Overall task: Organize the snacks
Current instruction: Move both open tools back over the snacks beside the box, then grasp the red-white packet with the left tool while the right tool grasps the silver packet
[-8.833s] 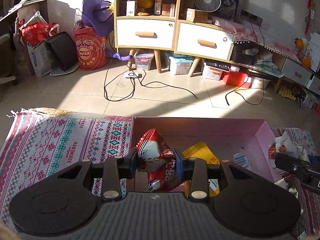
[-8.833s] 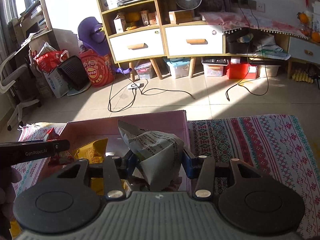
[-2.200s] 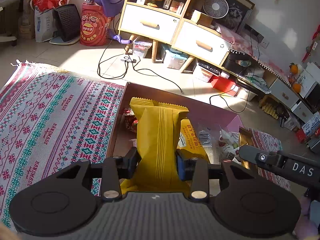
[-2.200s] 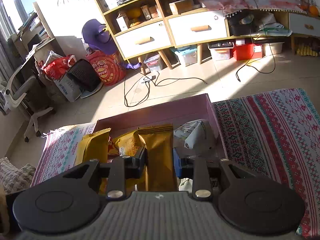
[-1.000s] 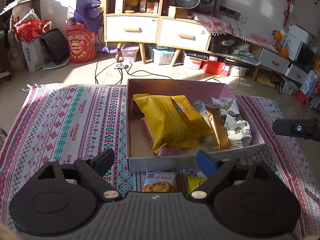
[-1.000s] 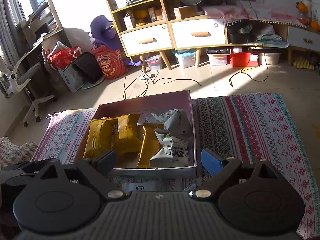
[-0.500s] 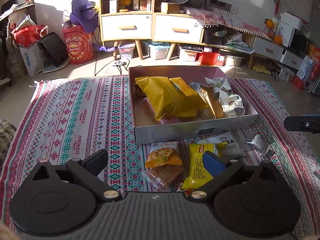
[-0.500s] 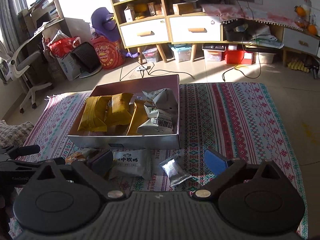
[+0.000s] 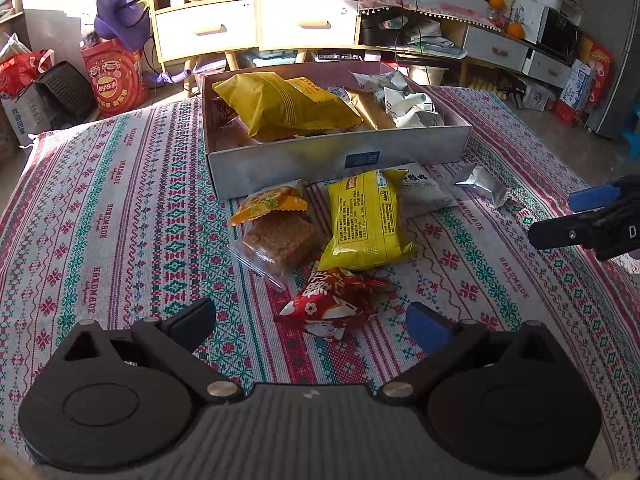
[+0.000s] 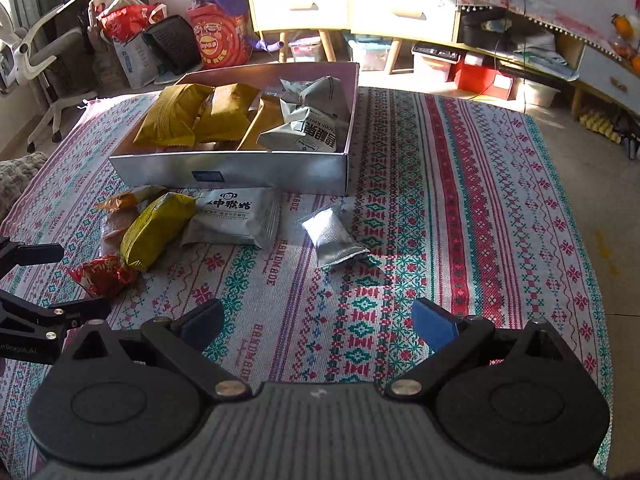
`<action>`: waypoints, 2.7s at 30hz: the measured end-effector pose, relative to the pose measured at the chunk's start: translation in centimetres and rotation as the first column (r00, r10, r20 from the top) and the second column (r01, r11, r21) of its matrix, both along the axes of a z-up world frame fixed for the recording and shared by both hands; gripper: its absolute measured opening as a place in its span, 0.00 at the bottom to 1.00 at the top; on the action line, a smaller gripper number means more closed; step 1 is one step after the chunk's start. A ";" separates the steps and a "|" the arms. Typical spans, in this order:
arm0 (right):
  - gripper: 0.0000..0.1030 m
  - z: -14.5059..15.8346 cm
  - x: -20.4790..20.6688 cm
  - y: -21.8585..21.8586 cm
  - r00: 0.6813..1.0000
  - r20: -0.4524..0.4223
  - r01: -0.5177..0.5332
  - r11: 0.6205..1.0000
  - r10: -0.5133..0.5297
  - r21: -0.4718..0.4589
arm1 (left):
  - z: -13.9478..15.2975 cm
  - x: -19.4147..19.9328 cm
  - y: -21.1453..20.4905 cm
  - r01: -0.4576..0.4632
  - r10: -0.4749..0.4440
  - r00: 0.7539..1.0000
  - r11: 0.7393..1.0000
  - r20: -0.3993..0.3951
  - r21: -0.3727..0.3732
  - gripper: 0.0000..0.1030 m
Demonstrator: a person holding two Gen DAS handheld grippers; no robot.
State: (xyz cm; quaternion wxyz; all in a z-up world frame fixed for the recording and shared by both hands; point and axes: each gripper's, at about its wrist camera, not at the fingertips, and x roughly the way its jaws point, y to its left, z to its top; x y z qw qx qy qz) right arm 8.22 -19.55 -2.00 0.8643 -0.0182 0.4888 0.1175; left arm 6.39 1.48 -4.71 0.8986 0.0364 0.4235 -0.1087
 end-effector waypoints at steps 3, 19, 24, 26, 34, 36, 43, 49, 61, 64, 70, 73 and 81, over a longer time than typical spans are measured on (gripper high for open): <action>0.97 -0.7 -0.3 0.4 0.999 -0.021 -0.031 0.999 0.031 -0.020 | -1.0 -0.3 -0.1 0.006 -0.006 1.000 1.000 -0.026 0.000 1.00; 1.00 -2.8 -1.0 -0.1 0.994 0.087 -0.068 0.998 0.069 -0.014 | -2.1 -1.5 0.6 0.040 -0.033 0.995 0.997 0.096 -0.068 1.00; 1.00 -3.0 -0.3 -0.3 0.986 0.150 -0.078 0.997 0.077 0.000 | -2.2 -1.5 0.7 0.049 -0.038 0.991 0.996 0.132 -0.076 1.00; 1.00 -3.1 0.2 -0.3 0.984 0.163 -0.074 0.997 0.073 0.003 | -2.2 -1.1 0.6 0.050 -0.039 0.990 0.996 0.134 -0.079 1.00; 1.00 -3.3 1.7 -0.3 0.983 0.182 -0.027 1.000 0.027 -0.005 | -1.8 -0.8 0.6 0.064 -0.049 0.987 0.993 0.150 -0.101 0.80; 1.00 -3.3 1.9 -0.3 0.983 0.184 -0.016 1.000 0.017 -0.007 | -1.7 -0.8 0.6 0.063 -0.047 0.988 0.992 0.146 -0.107 0.76; 0.87 -3.1 2.1 0.0 0.979 0.201 -0.015 1.000 0.019 -0.024 | -1.5 -0.8 0.6 0.069 -0.052 0.990 0.990 0.135 -0.121 0.63; 0.66 -2.8 2.5 0.4 0.977 0.212 -0.022 0.999 0.027 -0.030 | -1.3 -0.9 0.6 0.064 -0.050 0.992 0.991 0.119 -0.116 0.56; 0.33 -2.5 2.6 1.2 0.976 0.211 -0.055 0.998 0.059 -0.025 | -1.0 -0.8 0.4 0.057 -0.047 0.994 0.994 0.101 -0.097 0.55; 0.33 -2.4 2.6 1.2 0.978 0.203 -0.048 0.999 0.051 -0.021 | -0.9 -0.6 0.5 0.053 -0.044 0.995 0.993 0.087 -0.108 0.55; 0.32 -2.0 2.6 0.8 0.985 0.172 -0.027 1.000 0.025 0.010 | -0.5 -0.7 0.5 0.058 -0.050 0.996 0.993 0.077 -0.106 0.55; 0.32 -1.8 2.4 0.8 0.987 0.157 -0.024 0.999 0.020 0.023 | -0.1 -0.7 0.5 0.064 -0.056 0.995 0.993 0.077 -0.102 0.55; 0.27 -0.7 2.0 0.4 0.990 0.141 -0.016 0.997 0.006 0.074 | 1.1 -0.8 0.6 0.068 -0.061 0.996 0.991 0.062 -0.118 0.55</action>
